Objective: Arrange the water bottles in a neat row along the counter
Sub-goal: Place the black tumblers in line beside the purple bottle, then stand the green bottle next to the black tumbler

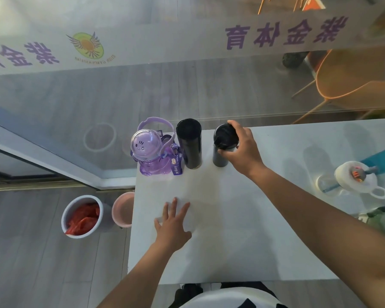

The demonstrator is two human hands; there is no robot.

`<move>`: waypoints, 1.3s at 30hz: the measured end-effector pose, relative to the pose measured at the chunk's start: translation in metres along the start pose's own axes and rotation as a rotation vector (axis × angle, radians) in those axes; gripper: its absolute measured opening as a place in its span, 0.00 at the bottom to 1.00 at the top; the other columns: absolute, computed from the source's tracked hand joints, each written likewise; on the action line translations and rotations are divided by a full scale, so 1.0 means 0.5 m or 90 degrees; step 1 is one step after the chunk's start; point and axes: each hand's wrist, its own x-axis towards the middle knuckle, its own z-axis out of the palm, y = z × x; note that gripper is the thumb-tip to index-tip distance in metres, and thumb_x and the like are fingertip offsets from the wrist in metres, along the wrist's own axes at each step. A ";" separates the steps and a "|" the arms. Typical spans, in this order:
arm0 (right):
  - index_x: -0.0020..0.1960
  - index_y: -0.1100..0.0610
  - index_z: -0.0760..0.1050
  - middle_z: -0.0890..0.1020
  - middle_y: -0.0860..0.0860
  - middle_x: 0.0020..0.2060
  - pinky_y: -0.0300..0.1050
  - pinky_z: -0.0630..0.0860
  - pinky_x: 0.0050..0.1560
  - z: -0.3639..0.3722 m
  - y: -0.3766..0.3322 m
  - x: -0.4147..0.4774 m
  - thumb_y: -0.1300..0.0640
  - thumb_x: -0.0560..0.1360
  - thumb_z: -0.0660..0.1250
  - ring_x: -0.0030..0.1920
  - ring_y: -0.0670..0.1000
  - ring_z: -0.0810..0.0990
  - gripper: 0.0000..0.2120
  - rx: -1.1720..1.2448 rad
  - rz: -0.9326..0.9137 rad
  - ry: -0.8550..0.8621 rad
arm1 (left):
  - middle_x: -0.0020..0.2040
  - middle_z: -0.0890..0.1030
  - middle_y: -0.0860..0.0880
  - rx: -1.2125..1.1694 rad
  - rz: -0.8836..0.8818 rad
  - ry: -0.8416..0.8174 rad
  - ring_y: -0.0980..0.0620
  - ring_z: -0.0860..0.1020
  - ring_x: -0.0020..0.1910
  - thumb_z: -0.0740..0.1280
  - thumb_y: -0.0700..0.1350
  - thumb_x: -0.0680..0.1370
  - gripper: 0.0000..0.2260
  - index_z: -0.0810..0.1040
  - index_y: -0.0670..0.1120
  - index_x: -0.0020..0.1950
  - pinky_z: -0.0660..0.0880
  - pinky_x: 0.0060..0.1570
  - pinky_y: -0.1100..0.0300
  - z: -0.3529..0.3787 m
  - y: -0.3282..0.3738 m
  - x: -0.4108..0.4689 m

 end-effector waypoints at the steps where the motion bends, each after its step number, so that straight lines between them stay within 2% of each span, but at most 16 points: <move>1: 0.73 0.47 0.64 0.69 0.54 0.63 0.39 0.70 0.59 0.000 0.000 -0.001 0.54 0.68 0.77 0.55 0.47 0.70 0.37 -0.001 0.000 -0.003 | 0.80 0.37 0.53 0.000 0.000 -0.001 0.45 0.38 0.79 0.68 0.53 0.76 0.38 0.46 0.63 0.78 0.50 0.74 0.34 -0.001 0.000 0.000; 5: 0.75 0.45 0.60 0.69 0.54 0.64 0.42 0.70 0.62 -0.004 0.005 -0.002 0.53 0.69 0.76 0.58 0.48 0.70 0.39 -0.005 0.006 -0.024 | 0.80 0.36 0.53 0.003 0.002 -0.002 0.46 0.37 0.79 0.68 0.53 0.77 0.38 0.46 0.63 0.78 0.50 0.74 0.34 -0.003 0.000 0.000; 10: 0.77 0.38 0.49 0.64 0.52 0.71 0.45 0.67 0.65 -0.027 0.003 -0.033 0.53 0.68 0.77 0.67 0.50 0.67 0.49 0.003 0.039 -0.047 | 0.80 0.38 0.53 -0.001 0.002 -0.013 0.45 0.38 0.79 0.67 0.54 0.76 0.38 0.47 0.63 0.78 0.51 0.74 0.35 -0.014 0.000 -0.005; 13: 0.78 0.41 0.50 0.64 0.53 0.73 0.50 0.69 0.67 -0.053 -0.008 -0.084 0.51 0.68 0.78 0.69 0.53 0.67 0.49 -0.018 0.038 -0.011 | 0.81 0.41 0.52 -0.035 -0.003 -0.014 0.45 0.41 0.79 0.67 0.55 0.76 0.38 0.47 0.63 0.79 0.53 0.74 0.36 -0.027 0.008 -0.011; 17: 0.77 0.46 0.57 0.65 0.50 0.73 0.48 0.70 0.68 -0.089 -0.028 -0.200 0.48 0.71 0.75 0.69 0.50 0.67 0.41 -0.044 0.064 0.023 | 0.81 0.45 0.52 -0.074 0.033 -0.006 0.46 0.45 0.80 0.67 0.56 0.76 0.37 0.49 0.62 0.78 0.53 0.75 0.39 -0.028 0.030 -0.027; 20: 0.73 0.49 0.65 0.70 0.46 0.70 0.50 0.69 0.69 -0.115 -0.042 -0.310 0.49 0.73 0.73 0.68 0.46 0.69 0.32 -0.045 0.060 0.052 | 0.81 0.47 0.51 -0.082 0.090 -0.001 0.45 0.47 0.80 0.67 0.56 0.76 0.36 0.50 0.62 0.78 0.54 0.75 0.41 -0.015 0.054 -0.041; 23: 0.69 0.48 0.71 0.73 0.43 0.66 0.47 0.70 0.68 -0.150 -0.058 -0.414 0.49 0.73 0.72 0.65 0.44 0.71 0.25 -0.068 0.084 0.099 | 0.81 0.50 0.50 -0.082 0.156 0.004 0.45 0.50 0.79 0.67 0.57 0.76 0.35 0.52 0.61 0.78 0.55 0.76 0.43 0.006 0.095 -0.051; 25: 0.66 0.48 0.73 0.76 0.44 0.63 0.43 0.71 0.65 -0.181 -0.061 -0.479 0.51 0.74 0.72 0.64 0.44 0.73 0.22 -0.050 0.111 0.167 | 0.80 0.53 0.50 -0.111 0.203 -0.006 0.46 0.53 0.78 0.68 0.58 0.75 0.35 0.54 0.60 0.78 0.57 0.75 0.46 0.023 0.130 -0.060; 28: 0.63 0.50 0.76 0.79 0.44 0.57 0.43 0.74 0.60 -0.227 -0.040 -0.568 0.53 0.73 0.74 0.58 0.43 0.76 0.19 -0.038 0.147 0.332 | 0.79 0.57 0.50 -0.149 0.277 -0.040 0.46 0.57 0.77 0.69 0.58 0.75 0.35 0.56 0.58 0.78 0.60 0.74 0.47 0.048 0.185 -0.076; 30: 0.64 0.49 0.73 0.77 0.42 0.56 0.44 0.74 0.60 -0.256 -0.005 -0.613 0.52 0.72 0.74 0.57 0.41 0.75 0.22 -0.021 0.199 0.416 | 0.79 0.58 0.50 -0.164 0.314 -0.051 0.47 0.58 0.77 0.69 0.57 0.75 0.35 0.57 0.58 0.77 0.60 0.74 0.47 0.063 0.220 -0.090; 32: 0.69 0.47 0.67 0.73 0.44 0.61 0.46 0.73 0.61 -0.286 0.042 -0.634 0.50 0.70 0.76 0.59 0.43 0.73 0.32 0.005 0.274 0.452 | 0.79 0.58 0.51 -0.166 0.330 -0.055 0.48 0.58 0.77 0.69 0.57 0.75 0.34 0.57 0.58 0.77 0.60 0.74 0.47 0.077 0.252 -0.104; 34: 0.73 0.44 0.60 0.69 0.47 0.67 0.47 0.71 0.61 -0.313 0.095 -0.628 0.48 0.67 0.79 0.61 0.48 0.72 0.42 0.043 0.340 0.427 | 0.79 0.57 0.52 -0.145 0.322 -0.063 0.48 0.57 0.77 0.69 0.58 0.75 0.34 0.56 0.59 0.77 0.60 0.74 0.45 0.086 0.276 -0.111; 36: 0.75 0.41 0.55 0.67 0.47 0.70 0.50 0.70 0.64 -0.330 0.143 -0.606 0.49 0.64 0.81 0.65 0.50 0.70 0.48 0.095 0.355 0.361 | 0.79 0.55 0.52 -0.113 0.307 -0.072 0.48 0.56 0.78 0.68 0.58 0.75 0.35 0.54 0.59 0.77 0.59 0.75 0.45 0.095 0.292 -0.110; 39: 0.73 0.39 0.58 0.70 0.43 0.70 0.54 0.69 0.67 -0.348 0.202 -0.559 0.50 0.62 0.82 0.67 0.47 0.71 0.47 0.141 0.318 0.275 | 0.80 0.54 0.51 -0.074 0.269 -0.064 0.48 0.53 0.78 0.68 0.57 0.75 0.35 0.54 0.59 0.78 0.57 0.75 0.46 0.108 0.317 -0.097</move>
